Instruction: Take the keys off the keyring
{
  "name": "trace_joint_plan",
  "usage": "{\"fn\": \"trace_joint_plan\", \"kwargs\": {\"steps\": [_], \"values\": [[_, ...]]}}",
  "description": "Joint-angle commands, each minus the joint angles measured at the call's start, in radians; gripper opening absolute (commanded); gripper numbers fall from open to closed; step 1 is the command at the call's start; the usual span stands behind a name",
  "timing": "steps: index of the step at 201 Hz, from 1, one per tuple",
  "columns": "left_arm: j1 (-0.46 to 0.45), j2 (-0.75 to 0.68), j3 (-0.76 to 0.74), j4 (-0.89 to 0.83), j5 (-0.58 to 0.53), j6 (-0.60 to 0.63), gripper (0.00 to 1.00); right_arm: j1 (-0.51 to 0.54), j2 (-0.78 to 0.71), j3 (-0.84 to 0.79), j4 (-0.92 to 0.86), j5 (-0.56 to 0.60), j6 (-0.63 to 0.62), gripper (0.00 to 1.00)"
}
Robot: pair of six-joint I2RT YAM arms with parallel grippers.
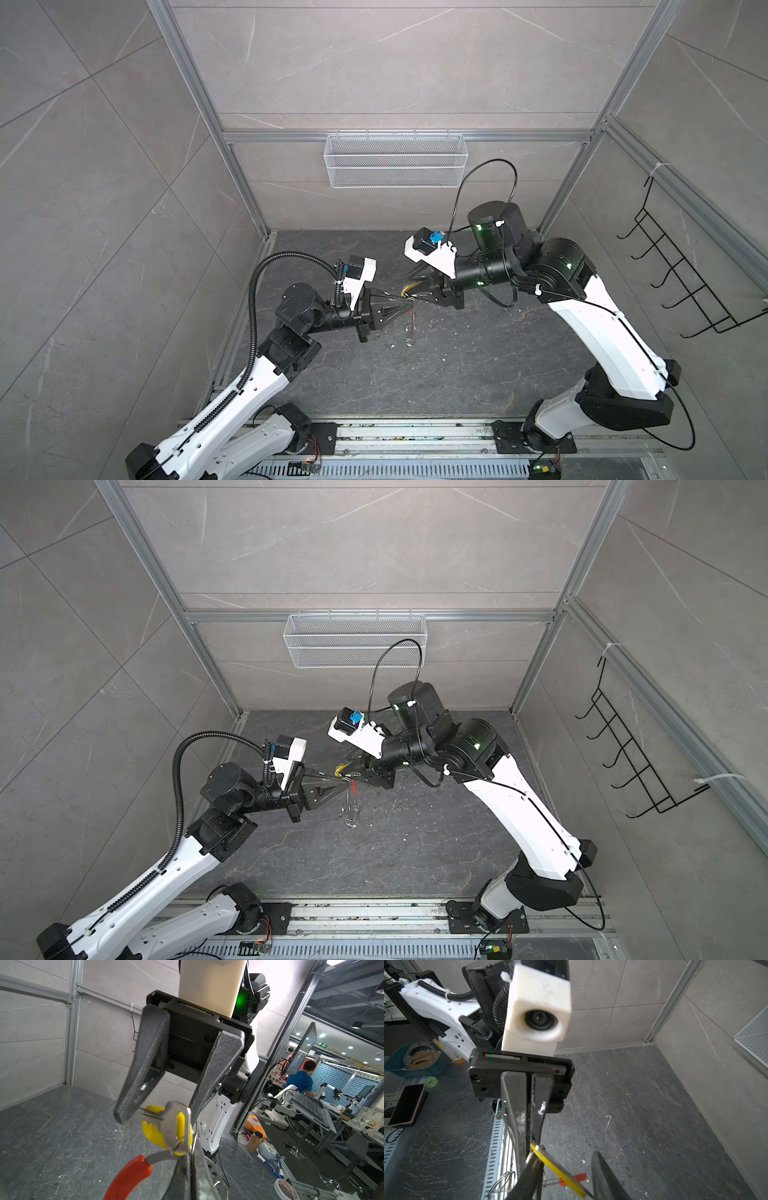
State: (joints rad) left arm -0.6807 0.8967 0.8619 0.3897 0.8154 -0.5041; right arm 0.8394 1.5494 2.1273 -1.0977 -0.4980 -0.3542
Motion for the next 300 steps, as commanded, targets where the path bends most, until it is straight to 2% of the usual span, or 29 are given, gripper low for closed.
{"fn": "trace_joint_plan", "kwargs": {"steps": [1,37,65,127,157,171,183,203,211,225,242,255,277,300], "values": [[-0.009,-0.003,-0.024,0.149,-0.065,-0.049,0.0,0.031,0.021,0.011,0.085,-0.045,0.039,0.47],[-0.009,-0.034,-0.12,0.317,-0.167,-0.084,0.0,0.052,0.07,0.07,0.082,-0.054,0.091,0.49],[-0.009,-0.062,-0.177,0.399,-0.233,-0.073,0.0,0.069,0.109,0.126,0.078,-0.017,0.122,0.49],[-0.008,-0.087,-0.239,0.515,-0.308,-0.072,0.0,0.07,-0.001,0.013,0.308,0.049,0.242,0.49],[-0.008,-0.107,-0.261,0.554,-0.342,-0.063,0.0,0.069,-0.126,-0.164,0.489,0.103,0.313,0.49],[-0.009,-0.116,-0.267,0.56,-0.352,-0.058,0.0,0.07,-0.158,-0.217,0.516,0.133,0.341,0.49],[-0.008,-0.124,-0.271,0.562,-0.359,-0.056,0.0,0.069,-0.174,-0.251,0.507,0.154,0.349,0.45],[-0.009,-0.14,-0.275,0.556,-0.361,-0.052,0.0,0.064,-0.176,-0.27,0.421,0.188,0.335,0.33],[-0.008,-0.146,-0.274,0.548,-0.361,-0.05,0.0,0.047,-0.188,-0.312,0.427,0.152,0.337,0.35],[-0.008,-0.16,-0.275,0.527,-0.36,-0.041,0.0,-0.01,-0.21,-0.397,0.487,0.001,0.386,0.41],[-0.008,-0.178,-0.273,0.497,-0.358,-0.03,0.0,-0.079,-0.216,-0.462,0.562,-0.193,0.457,0.39],[-0.008,-0.188,-0.269,0.48,-0.356,-0.026,0.0,-0.089,-0.219,-0.498,0.609,-0.303,0.47,0.38],[-0.009,-0.193,-0.263,0.462,-0.354,-0.022,0.0,-0.091,-0.228,-0.552,0.705,-0.433,0.497,0.38],[-0.009,-0.189,-0.258,0.456,-0.347,-0.023,0.0,-0.091,-0.22,-0.56,0.731,-0.501,0.499,0.39]]}}
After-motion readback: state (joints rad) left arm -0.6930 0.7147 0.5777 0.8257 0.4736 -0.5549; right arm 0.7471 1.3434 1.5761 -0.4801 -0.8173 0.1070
